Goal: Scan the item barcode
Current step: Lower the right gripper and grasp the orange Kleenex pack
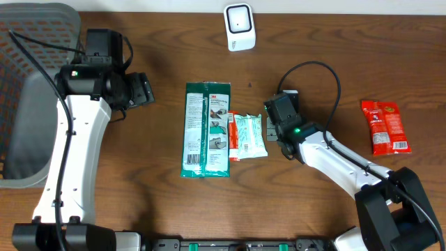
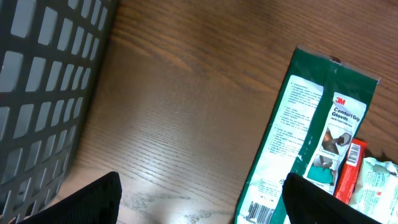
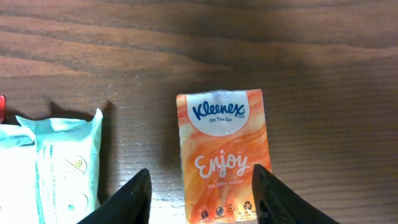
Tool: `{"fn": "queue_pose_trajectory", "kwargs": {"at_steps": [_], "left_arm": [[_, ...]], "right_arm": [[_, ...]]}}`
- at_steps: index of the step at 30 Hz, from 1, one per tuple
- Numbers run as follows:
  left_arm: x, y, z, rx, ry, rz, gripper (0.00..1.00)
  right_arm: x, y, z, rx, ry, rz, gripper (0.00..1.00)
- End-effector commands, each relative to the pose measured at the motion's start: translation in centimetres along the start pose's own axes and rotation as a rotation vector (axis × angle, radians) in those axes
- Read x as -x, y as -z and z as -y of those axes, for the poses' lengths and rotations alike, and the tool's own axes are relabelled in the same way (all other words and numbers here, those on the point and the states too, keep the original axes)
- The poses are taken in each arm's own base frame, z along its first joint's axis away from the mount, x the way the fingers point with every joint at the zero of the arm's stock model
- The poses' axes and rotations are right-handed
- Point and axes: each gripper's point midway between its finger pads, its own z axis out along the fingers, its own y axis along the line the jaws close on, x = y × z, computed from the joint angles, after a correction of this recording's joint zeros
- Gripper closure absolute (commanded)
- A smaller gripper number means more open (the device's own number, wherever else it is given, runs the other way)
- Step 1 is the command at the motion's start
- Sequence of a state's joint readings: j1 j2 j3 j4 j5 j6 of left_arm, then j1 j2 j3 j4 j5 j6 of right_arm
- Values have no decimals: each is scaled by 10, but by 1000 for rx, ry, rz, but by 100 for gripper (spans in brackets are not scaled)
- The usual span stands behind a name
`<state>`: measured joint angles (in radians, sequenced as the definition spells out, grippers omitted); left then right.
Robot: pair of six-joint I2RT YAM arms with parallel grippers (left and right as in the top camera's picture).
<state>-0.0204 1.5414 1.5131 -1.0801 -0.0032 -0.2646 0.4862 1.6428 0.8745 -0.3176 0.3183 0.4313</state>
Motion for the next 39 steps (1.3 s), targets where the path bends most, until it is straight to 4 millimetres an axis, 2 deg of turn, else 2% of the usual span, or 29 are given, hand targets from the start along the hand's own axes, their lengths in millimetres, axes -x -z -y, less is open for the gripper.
{"fn": "queue_pose_trajectory", "kwargs": {"at_steps": [1,4,9,14,18,20,24,27,30,31,33,39], "left_arm": [[3,3,-2,7,3,11,17],[3,3,-2,7,3,11,17],[3,3,-2,7,3,11,17],[3,3,-2,7,3,11,17],[3,3,-2,7,3,11,17],[3,3,-2,7,3,11,17],[3,3,-2,7,3,11,17],[3,3,-2,7,3,11,17],[3,3,-2,7,3,11,17],[3,3,-2,7,3,11,17],[3,3,-2,7,3,11,17],[3,3,-2,7,3,11,17]], "right_arm": [[0,0,6,-18,24,2,54],[-4,-5,6,-25,30,-13,54],[-17,-25,7,-55,121,-51,57],[-17,-28,13,-97,137,-47,57],[-11,-22,9,-68,136,-29,50],[-5,-13,0,-16,127,-13,44],[14,11,-8,24,175,61,42],[28,35,-7,43,188,116,45],[35,51,-5,55,177,150,54],[36,52,-5,56,183,153,59],[32,48,-4,49,200,138,62],[16,23,1,-16,260,68,60]]}}
